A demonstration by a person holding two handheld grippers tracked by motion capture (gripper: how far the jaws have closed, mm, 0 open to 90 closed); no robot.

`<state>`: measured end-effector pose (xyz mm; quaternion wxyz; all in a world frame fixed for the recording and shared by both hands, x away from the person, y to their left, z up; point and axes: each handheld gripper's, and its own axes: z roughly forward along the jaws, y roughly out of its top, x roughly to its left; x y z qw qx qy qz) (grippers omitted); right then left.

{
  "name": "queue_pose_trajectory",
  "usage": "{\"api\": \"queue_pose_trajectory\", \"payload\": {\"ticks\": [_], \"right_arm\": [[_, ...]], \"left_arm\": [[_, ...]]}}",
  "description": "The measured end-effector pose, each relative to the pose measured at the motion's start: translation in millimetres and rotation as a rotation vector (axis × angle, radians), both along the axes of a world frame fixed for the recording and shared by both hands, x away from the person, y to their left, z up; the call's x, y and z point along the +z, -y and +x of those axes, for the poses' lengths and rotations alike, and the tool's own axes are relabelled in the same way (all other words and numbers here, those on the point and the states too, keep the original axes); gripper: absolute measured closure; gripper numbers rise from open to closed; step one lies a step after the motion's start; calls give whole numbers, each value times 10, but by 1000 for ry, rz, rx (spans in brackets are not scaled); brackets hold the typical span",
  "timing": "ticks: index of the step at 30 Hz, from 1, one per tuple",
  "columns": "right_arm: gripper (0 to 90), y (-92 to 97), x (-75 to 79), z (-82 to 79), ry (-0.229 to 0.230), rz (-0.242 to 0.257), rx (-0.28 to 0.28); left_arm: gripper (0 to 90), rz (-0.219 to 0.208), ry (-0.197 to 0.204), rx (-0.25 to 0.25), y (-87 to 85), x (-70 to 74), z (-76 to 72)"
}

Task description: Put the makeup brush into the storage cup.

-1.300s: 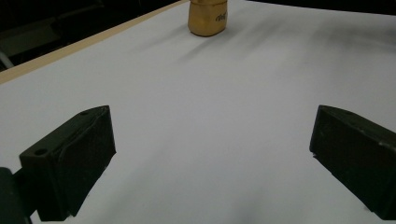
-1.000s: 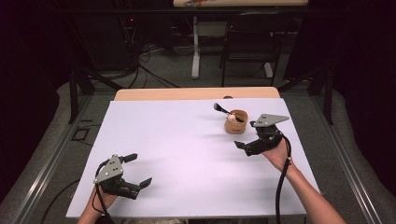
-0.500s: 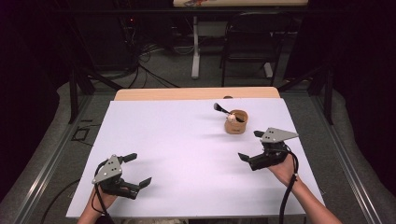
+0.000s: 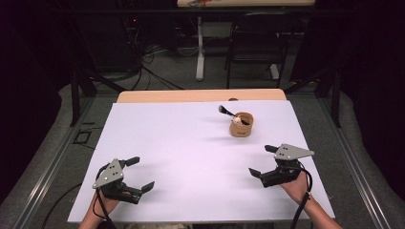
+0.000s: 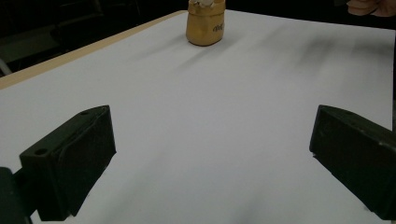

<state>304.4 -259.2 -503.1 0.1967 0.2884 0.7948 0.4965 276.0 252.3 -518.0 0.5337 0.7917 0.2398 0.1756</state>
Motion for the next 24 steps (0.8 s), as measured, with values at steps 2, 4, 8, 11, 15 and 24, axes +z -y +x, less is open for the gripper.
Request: {"api": "queue_pose_trajectory", "payload": {"ticks": [2, 4, 8, 11, 15, 24], "right_arm": [[0, 20, -5, -34, 8, 10, 3], [0, 42, -15, -76, 8, 13, 20], [0, 69, -42, -157, 21, 12, 52], [0, 76, -59, -192, 25, 9, 61], [0, 94, -66, -210, 27, 12, 72], [0, 109, -86, -257, 34, -1, 67]], "left_arm": [[1, -3, 2, -1, -5, 2, -3], [2, -2, 0, 0, -6, 2, -3], [1, -4, 1, -3, -3, 3, -5], [1, -4, 0, -4, -4, 3, -7], [1, -5, -1, -7, -4, 3, -7], [1, 1, -3, -9, 2, 2, -7]]}}
